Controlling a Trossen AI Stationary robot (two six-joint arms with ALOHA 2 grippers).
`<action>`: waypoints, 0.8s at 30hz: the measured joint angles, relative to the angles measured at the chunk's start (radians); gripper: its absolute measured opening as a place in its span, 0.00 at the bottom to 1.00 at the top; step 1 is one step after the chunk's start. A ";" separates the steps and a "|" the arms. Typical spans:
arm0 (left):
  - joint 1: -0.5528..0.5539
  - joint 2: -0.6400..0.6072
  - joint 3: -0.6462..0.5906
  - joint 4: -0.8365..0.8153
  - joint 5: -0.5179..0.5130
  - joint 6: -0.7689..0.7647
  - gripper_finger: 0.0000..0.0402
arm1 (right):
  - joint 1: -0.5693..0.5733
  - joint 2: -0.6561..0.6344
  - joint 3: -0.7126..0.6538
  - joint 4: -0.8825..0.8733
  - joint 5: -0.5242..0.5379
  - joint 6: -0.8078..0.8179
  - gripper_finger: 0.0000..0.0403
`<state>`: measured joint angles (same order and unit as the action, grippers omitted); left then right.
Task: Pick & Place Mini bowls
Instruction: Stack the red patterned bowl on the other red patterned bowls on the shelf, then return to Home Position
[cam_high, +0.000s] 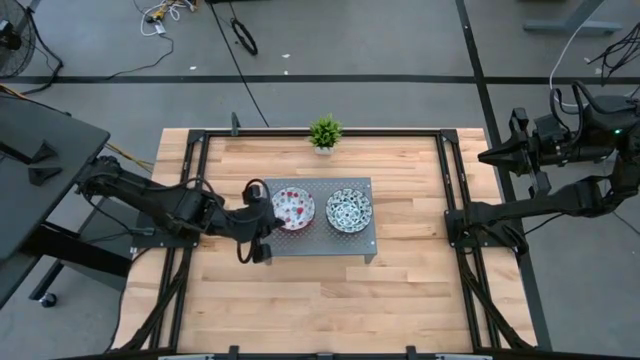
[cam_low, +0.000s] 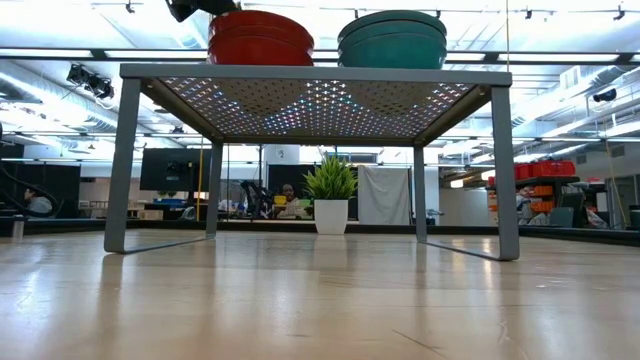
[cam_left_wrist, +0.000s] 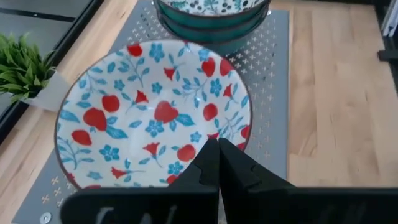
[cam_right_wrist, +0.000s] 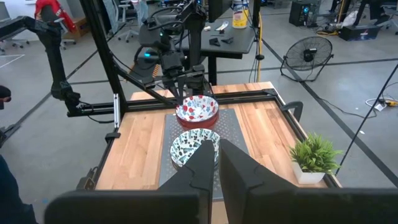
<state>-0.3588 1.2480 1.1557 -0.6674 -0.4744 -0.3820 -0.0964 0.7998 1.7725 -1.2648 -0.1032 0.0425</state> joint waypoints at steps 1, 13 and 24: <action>0.000 0.000 0.000 -0.006 0.000 0.000 0.00 | 0.000 0.000 0.000 0.000 0.000 0.000 0.07; 0.004 -0.009 0.017 -0.029 -0.060 0.011 0.00 | 0.000 0.000 0.000 0.000 0.000 0.000 0.07; 0.017 -0.079 0.047 -0.133 -0.090 0.072 0.00 | 0.000 0.000 0.000 0.000 0.000 0.000 0.07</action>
<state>-0.3418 1.1687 1.2022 -0.8006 -0.5642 -0.3099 -0.0967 0.7998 1.7726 -1.2647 -0.1032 0.0425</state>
